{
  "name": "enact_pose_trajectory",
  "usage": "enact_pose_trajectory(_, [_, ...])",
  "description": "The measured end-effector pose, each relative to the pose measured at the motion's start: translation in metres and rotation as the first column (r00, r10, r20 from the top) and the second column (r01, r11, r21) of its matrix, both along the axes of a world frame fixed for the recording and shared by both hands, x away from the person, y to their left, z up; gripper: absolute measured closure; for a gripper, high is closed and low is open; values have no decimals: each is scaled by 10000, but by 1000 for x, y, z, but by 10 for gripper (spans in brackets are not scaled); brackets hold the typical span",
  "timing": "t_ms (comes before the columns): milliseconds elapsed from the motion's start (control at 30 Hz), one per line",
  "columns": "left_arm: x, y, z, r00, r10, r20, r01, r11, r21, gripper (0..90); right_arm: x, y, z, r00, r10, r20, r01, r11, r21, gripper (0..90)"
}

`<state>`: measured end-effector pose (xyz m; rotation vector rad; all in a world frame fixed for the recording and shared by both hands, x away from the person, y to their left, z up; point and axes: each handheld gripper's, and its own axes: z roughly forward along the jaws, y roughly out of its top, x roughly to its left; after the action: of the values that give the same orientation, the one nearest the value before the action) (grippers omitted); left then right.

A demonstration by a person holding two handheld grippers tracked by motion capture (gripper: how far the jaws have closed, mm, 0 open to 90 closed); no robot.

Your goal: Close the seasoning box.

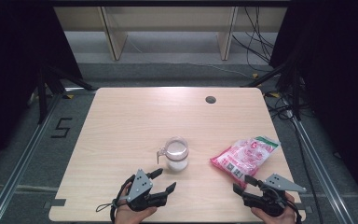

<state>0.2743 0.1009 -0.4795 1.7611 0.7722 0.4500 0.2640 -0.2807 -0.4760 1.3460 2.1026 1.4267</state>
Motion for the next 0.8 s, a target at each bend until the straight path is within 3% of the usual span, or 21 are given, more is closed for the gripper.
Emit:
enact_pose_trajectory(33, [0, 0, 0, 10000, 0, 0, 0, 10000, 0, 339, 0, 0, 0, 10000, 0, 0, 0, 10000, 0, 378])
enact_pose_trajectory(67, [0, 0, 0, 10000, -8, -1, 8, 10000, -1, 339, 0, -1, 0, 9995, 222, 215, -215, 9993, -321, 377])
enact_pose_trajectory(100, [-1, 1, 0, 9999, -88, 75, 87, 9997, 219, 338, 0, 0, -1, 9992, 235, 319, -226, 9994, -276, 376])
enact_pose_trajectory(167, [-2, -1, -1, 10000, -26, -34, 27, 9998, 173, 334, -3, 2, -1, 9996, 264, 139, -263, 9996, -82, 376])
enact_pose_trajectory(200, [-3, -1, -2, 10000, -24, -13, 24, 9999, 141, 332, -3, 0, -1, 9987, 396, 334, -385, 9987, -339, 375])
enact_pose_trajectory(267, [-4, -2, -4, 10000, -79, 29, 79, 9998, 158, 328, -6, 3, -1, 9993, 364, 44, -362, 9990, -273, 374])
enact_pose_trajectory(300, [-4, -1, -4, 9996, -234, 166, 228, 9991, 368, 325, -5, 2, -2, 9980, 589, 230, -578, 9973, -461, 372])
enact_pose_trajectory(400, [-7, -3, -7, 10000, -73, -68, 75, 9995, 292, 307, -11, 7, -3, 9982, 605, -41, -606, 9948, -822, 368])
enact_pose_trajectory(433, [-8, -2, -9, 9999, -101, -77, 104, 9992, 378, 304, -10, 6, -3, 9959, 889, 156, -866, 9898, -1128, 368])
enact_pose_trajectory(600, [-12, -4, -16, 9998, -114, -150, 120, 9989, 448, 298, -16, 12, -4, 9937, 1104, 187, -1073, 9869, -1207, 366])
enact_pose_trajectory(633, [-13, -4, -16, 9995, -61, -322, 79, 9983, 569, 294, -16, 12, -6, 9927, 1185, 236, -1148, 9858, -1222, 365])
enact_pose_trajectory(733, [-13, -4, -20, 9995, 6, -319, 9, 9988, 481, 289, -19, 13, -7, 9925, 1224, 31, -1210, 9847, -1255, 363])
enact_pose_trajectory(767, [-14, -4, -20, 9992, 5, -396, 17, 9985, 538, 287, -23, 14, -6, 9938, 1058, -347, -1093, 9866, -1210, 362])
enact_pose_trajectory(800, [-14, -5, -21, 9993, 12, -376, 6, 9989, 472, 286, -21, 13, -8, 9922, 1246, -90, -1246, 9805, -1522, 361])
